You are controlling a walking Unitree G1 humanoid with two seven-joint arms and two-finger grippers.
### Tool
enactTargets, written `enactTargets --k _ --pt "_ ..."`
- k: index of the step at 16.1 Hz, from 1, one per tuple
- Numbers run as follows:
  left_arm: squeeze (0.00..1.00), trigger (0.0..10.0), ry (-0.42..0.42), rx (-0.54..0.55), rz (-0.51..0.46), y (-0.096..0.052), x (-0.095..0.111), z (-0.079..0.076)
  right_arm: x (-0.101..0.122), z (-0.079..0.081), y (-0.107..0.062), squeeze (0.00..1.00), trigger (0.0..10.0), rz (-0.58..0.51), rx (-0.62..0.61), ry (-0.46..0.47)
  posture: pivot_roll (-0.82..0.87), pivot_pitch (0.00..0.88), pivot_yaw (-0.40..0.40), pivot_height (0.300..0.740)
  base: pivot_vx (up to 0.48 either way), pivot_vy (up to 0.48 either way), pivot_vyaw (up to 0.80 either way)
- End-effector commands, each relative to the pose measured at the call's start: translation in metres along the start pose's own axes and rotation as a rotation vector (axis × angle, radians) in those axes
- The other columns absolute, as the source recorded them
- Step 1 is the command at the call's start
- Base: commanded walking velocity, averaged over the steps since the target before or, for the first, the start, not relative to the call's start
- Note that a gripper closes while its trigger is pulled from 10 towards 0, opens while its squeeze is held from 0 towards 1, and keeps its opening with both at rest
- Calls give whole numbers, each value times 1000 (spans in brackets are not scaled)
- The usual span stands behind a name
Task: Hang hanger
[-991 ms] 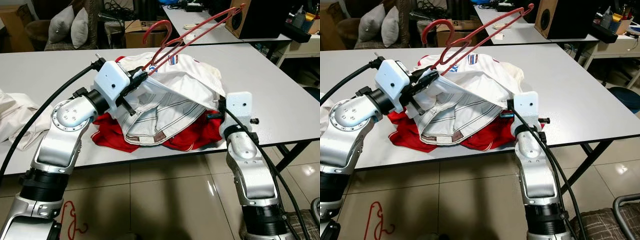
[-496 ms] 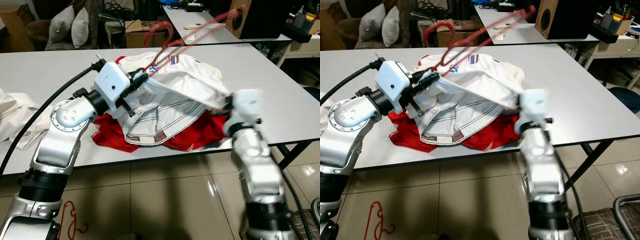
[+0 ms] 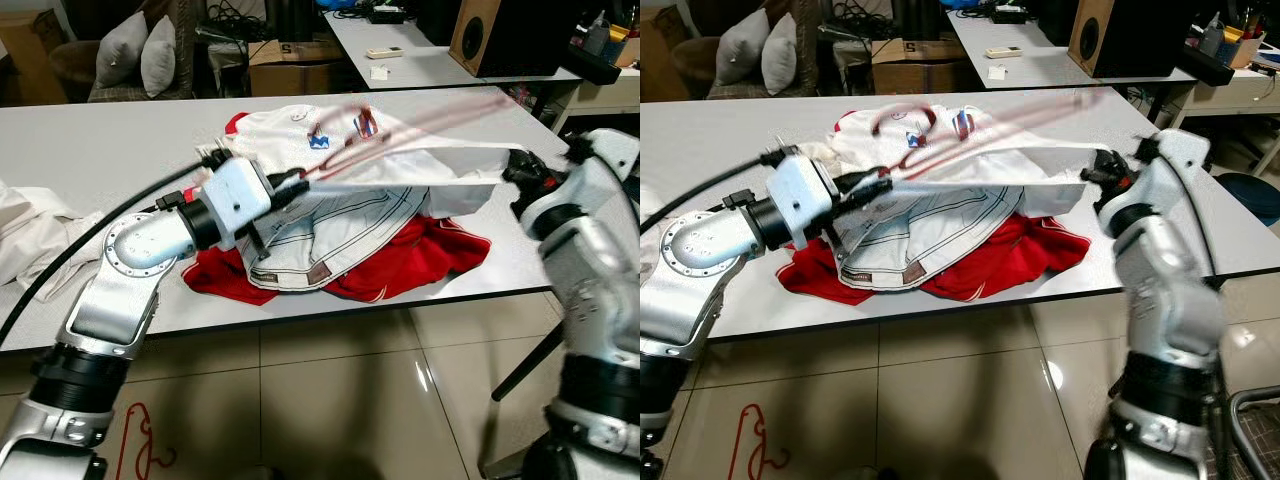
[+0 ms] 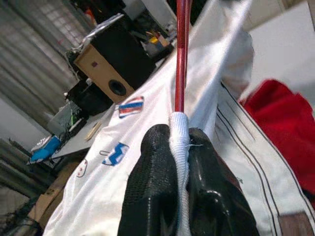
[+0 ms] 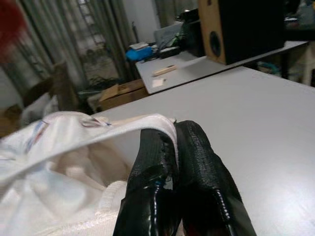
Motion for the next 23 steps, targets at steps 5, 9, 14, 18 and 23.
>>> enactTargets --k 5,9,14,18,23 --pt "0 0 97 -115 87 -6 -19 -17 18 -5 -3 0 0 -9 11 46 -40 11 24 740 0 0 0" --pt "0 0 138 -89 196 -10 -39 -9 19 -1 -4 0 0 3 33 46 -43 11 29 740 0 0 0" --pt "0 0 185 -99 250 -6 -45 -6 19 13 -7 0 0 26 87 35 -32 11 25 740 0 0 0" --pt "0 0 206 -137 207 20 -27 -7 10 61 -11 0 0 67 233 27 -27 8 25 740 0 0 0" --pt "0 0 195 -148 214 29 -21 3 17 106 -25 0 0 67 377 18 -25 0 38 740 0 0 0"
Point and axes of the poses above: a point about 5 cm out from each wrist's last joint towards the gripper, its own y axis pointing out of the wrist towards the gripper, its own x axis along the axis of the wrist's last joint, z = x × y, the point moved 5 cm from there along y, pointing out of the wrist towards the gripper, and after that the axes turned 13 degrees about y, right-handed, at the moved point
